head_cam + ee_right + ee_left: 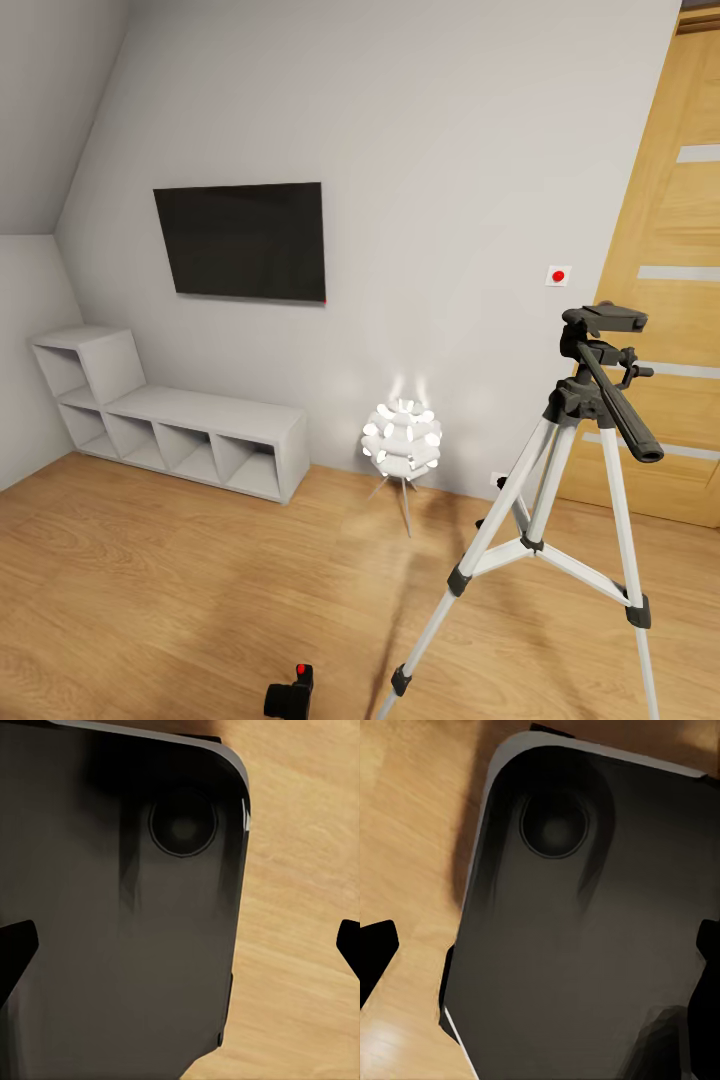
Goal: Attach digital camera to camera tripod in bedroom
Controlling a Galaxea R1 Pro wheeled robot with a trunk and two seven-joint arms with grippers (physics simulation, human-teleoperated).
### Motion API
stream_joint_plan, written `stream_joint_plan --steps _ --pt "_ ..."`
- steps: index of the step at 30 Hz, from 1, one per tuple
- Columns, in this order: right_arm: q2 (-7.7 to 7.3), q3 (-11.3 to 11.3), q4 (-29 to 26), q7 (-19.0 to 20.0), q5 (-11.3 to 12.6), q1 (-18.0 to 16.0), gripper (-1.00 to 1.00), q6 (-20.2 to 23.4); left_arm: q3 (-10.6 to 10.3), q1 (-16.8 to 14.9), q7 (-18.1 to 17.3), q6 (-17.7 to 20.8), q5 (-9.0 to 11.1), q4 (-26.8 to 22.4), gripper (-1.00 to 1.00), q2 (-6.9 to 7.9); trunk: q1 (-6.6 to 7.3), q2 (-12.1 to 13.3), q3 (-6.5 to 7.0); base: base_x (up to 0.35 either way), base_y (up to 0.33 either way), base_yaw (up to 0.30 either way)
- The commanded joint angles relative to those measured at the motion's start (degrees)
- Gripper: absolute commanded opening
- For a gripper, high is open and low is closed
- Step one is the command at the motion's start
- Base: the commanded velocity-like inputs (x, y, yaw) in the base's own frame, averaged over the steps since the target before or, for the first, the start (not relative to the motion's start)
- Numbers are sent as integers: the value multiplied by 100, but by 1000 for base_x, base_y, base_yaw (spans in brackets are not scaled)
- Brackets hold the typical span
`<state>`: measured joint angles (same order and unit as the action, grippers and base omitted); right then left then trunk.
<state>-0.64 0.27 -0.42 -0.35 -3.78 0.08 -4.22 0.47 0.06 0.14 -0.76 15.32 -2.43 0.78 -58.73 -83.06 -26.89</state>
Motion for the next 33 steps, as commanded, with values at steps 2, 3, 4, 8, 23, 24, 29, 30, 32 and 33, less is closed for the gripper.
stream_joint_plan --steps 2,3,4,8,23,24,29,30,32,33 --pt "0 -4 -20 -2 -44 1 100 -8 0 1 4 29 20 -233 100 37 0 -2 -4 0 0 0" --pt "-2 -8 -85 -2 -47 1 100 -9 -1 0 20 95 18 -523 100 75 0 -2 -4 0 0 0" --pt "-3 -10 -147 0 -48 1 100 -4 -1 1 38 149 20 -679 100 92 0 -2 -4 0 0 0" --pt "-17 -21 -594 13 -51 -2 100 47 -2 -6 161 583 17 -1342 100 149 0 -2 -4 0 0 0" --pt "-33 -80 -2621 22 32 -682 100 1549 7 -801 698 2650 76 -3012 100 170 0 -2 -4 0 0 0" --pt "-31 -82 -2643 23 33 -714 100 1564 7 -822 700 2626 90 -3018 100 165 0 -2 -4 0 0 0" --pt "4 -92 -2662 22 35 -801 100 1586 3 -876 713 2451 131 -3041 100 136 0 -2 -4 0 0 0" --pt "11 -95 -2663 21 35 -809 100 1587 4 -881 717 2426 134 -3043 100 130 0 -2 -4 0 0 0" --pt "24 -101 -2662 16 35 -821 100 1590 5 -889 726 2375 142 -3047 100 120 0 -2 -4 0 0 0" --pt "28 -105 -2661 13 35 -826 100 1590 5 -891 729 2357 146 -3048 100 113 0 -2 -4 0 0 0"
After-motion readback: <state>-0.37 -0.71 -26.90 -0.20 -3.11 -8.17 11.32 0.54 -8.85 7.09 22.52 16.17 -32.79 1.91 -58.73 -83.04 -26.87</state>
